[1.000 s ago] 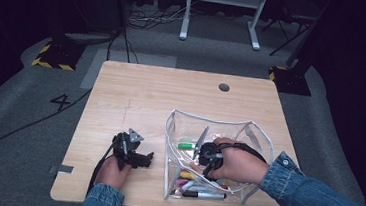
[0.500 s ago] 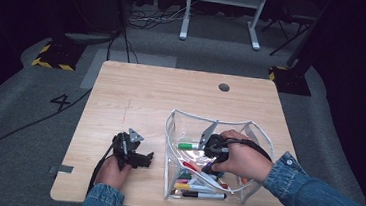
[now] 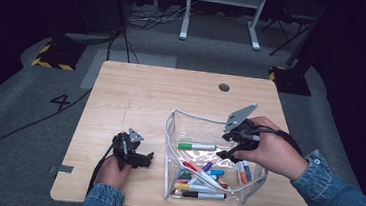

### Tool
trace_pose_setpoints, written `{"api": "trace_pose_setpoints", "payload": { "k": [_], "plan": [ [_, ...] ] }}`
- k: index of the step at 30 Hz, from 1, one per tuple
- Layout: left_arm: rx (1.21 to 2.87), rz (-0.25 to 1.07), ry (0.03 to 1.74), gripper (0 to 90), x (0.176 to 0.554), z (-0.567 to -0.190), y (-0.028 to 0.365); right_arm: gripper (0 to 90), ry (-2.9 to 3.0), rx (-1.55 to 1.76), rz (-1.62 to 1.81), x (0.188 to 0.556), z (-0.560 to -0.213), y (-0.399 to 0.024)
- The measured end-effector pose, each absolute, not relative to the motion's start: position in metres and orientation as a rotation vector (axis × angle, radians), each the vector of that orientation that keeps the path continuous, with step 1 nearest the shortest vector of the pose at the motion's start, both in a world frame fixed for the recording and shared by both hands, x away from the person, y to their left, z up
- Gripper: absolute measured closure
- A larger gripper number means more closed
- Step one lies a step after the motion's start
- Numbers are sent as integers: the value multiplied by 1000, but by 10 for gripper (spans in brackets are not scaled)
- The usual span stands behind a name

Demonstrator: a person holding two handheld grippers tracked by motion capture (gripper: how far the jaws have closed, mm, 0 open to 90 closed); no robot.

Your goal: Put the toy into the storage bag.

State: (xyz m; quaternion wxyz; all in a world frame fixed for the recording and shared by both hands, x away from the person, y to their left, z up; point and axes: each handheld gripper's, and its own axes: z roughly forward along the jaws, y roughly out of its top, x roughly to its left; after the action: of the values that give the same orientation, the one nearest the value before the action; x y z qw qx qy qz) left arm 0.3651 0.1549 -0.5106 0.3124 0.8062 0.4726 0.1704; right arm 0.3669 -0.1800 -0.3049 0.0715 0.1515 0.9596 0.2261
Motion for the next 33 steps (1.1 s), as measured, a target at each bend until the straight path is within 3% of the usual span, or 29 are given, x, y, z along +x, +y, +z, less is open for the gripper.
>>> {"api": "trace_pose_setpoints", "payload": {
  "k": [8,16,25,33],
  "plan": [
    [2126,449,1252,0,364,-511,155,400,2766,605,812,372,-278,-224],
    [2128,446,1253,0,362,-511,156,401,2667,783,844,387,-273,-271],
    [2127,448,1255,0,362,-511,156,418,2575,980,841,409,-284,-316],
    [2120,456,1261,0,363,-511,155,421,2519,1111,829,422,-315,-340]
  ]
}}
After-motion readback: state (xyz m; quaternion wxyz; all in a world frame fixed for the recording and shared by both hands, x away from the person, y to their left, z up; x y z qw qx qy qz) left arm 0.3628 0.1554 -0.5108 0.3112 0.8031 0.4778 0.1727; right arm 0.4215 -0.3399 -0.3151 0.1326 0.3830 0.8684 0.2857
